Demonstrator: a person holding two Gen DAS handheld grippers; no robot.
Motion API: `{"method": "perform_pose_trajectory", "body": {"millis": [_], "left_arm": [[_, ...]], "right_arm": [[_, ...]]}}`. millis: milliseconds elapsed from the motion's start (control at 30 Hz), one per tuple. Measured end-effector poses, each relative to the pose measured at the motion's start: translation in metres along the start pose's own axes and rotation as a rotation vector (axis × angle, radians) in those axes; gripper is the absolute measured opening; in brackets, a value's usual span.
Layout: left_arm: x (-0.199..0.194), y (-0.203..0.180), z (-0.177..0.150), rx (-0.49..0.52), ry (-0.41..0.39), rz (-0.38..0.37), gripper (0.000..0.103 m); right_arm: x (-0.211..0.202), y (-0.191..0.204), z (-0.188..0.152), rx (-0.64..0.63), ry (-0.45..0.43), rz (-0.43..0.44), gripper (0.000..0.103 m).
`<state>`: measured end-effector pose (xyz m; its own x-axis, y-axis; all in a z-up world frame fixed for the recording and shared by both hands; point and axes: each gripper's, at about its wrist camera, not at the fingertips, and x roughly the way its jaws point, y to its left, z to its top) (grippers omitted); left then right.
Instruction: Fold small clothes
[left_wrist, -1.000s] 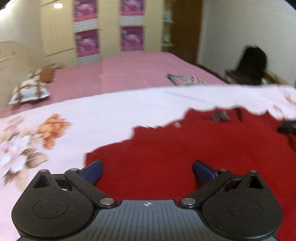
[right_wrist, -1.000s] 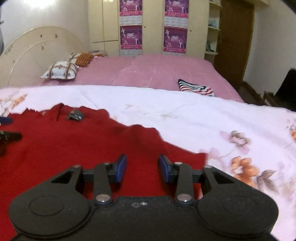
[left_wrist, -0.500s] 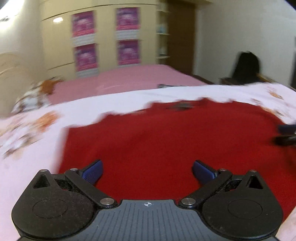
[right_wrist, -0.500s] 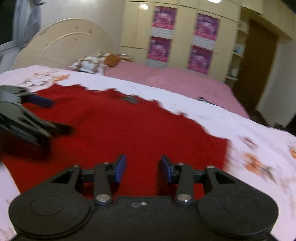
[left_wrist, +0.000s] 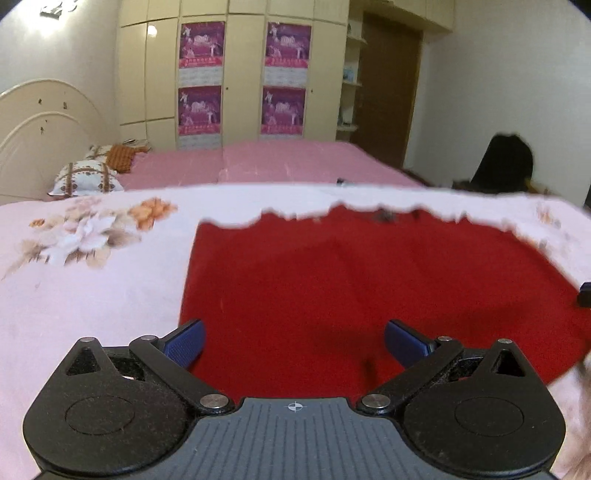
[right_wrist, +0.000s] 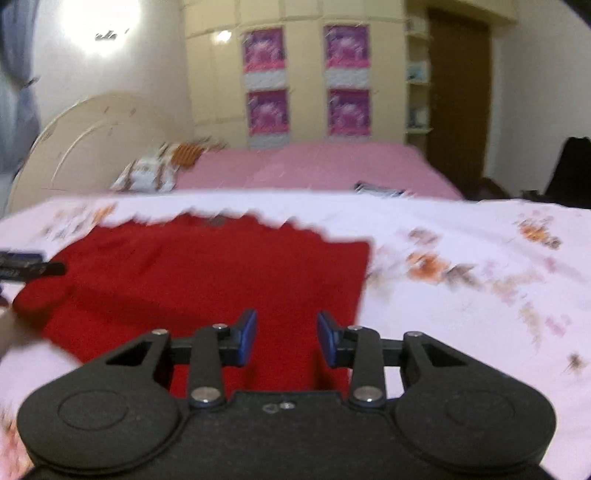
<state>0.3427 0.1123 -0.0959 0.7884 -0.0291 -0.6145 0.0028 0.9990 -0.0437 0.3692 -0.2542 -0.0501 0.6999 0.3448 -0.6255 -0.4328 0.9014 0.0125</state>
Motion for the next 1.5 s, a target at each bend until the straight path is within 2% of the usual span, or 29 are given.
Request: {"method": "perform_pose_trajectory", "body": {"millis": [67,100,133,200,233,267,333,367,433,533,600,767,800,833,867,900,933,1133,1300,1500], "left_arm": [[0.001,0.004,-0.012,-0.003,0.035,0.003,0.103],[-0.002,0.007,-0.018,0.003,0.031,0.013,0.103],[-0.006,0.012,-0.019,-0.003,0.035,0.015,0.103],[-0.005,0.022,-0.021,-0.026,0.079,0.040,0.103],[-0.006,0.033,-0.023,-0.086,0.068,0.009,0.103],[-0.007,0.037,-0.023,-0.100,0.065,0.011,0.103],[-0.007,0.035,-0.022,-0.063,0.074,0.035,0.103],[-0.010,0.035,-0.023,-0.064,0.075,0.044,0.103],[-0.021,0.039,-0.023,-0.077,0.071,0.076,0.103],[-0.049,0.049,-0.030,-0.132,0.046,0.094,0.103],[-0.067,0.059,-0.035,-0.242,0.029,0.066,0.103],[-0.080,0.072,-0.050,-0.618,-0.006,-0.100,0.102],[-0.076,0.073,-0.056,-0.712,-0.007,-0.139,0.099],[-0.068,0.077,-0.062,-0.812,0.007,-0.161,0.086],[-0.059,0.080,-0.070,-0.901,0.021,-0.182,0.078],[-0.054,0.083,-0.078,-0.965,-0.013,-0.185,0.077],[-0.051,0.082,-0.081,-0.988,-0.040,-0.182,0.077],[-0.022,0.092,-0.068,-1.013,-0.085,-0.207,0.077],[0.004,0.094,-0.045,-0.943,-0.063,-0.208,0.077],[0.018,0.089,-0.022,-0.856,-0.029,-0.182,0.075]], "right_arm": [[0.008,0.002,-0.013,-0.036,0.072,-0.016,0.012],[0.012,0.000,-0.021,-0.045,0.109,-0.026,0.008],[0.011,-0.002,-0.029,-0.070,0.108,-0.052,0.001],[0.005,-0.008,-0.035,-0.079,0.090,-0.086,0.000],[0.004,-0.013,-0.035,-0.052,0.089,-0.083,0.000],[0.005,-0.014,-0.034,-0.036,0.090,-0.081,0.000],[0.008,-0.007,-0.029,-0.055,0.103,-0.101,0.000],[0.006,-0.003,-0.027,-0.066,0.103,-0.104,0.003],[-0.008,-0.001,-0.022,-0.029,0.048,-0.084,0.011],[-0.022,0.002,-0.019,0.009,0.014,-0.072,0.013],[-0.032,0.005,-0.018,0.027,-0.003,-0.057,0.013],[-0.035,0.022,-0.014,0.065,-0.020,0.013,0.013],[-0.035,0.027,-0.013,0.068,-0.020,0.028,0.013],[-0.032,0.033,-0.010,0.068,-0.018,0.047,0.013],[-0.031,0.039,-0.007,0.064,-0.018,0.060,0.013],[-0.030,0.044,-0.004,0.057,-0.021,0.071,0.013],[-0.029,0.049,-0.002,0.050,-0.023,0.084,0.013],[-0.008,0.064,0.018,0.056,-0.026,0.155,0.013],[0.038,0.069,0.037,0.103,0.004,0.201,0.009],[0.083,0.095,0.049,0.060,0.018,0.244,0.006]]}}
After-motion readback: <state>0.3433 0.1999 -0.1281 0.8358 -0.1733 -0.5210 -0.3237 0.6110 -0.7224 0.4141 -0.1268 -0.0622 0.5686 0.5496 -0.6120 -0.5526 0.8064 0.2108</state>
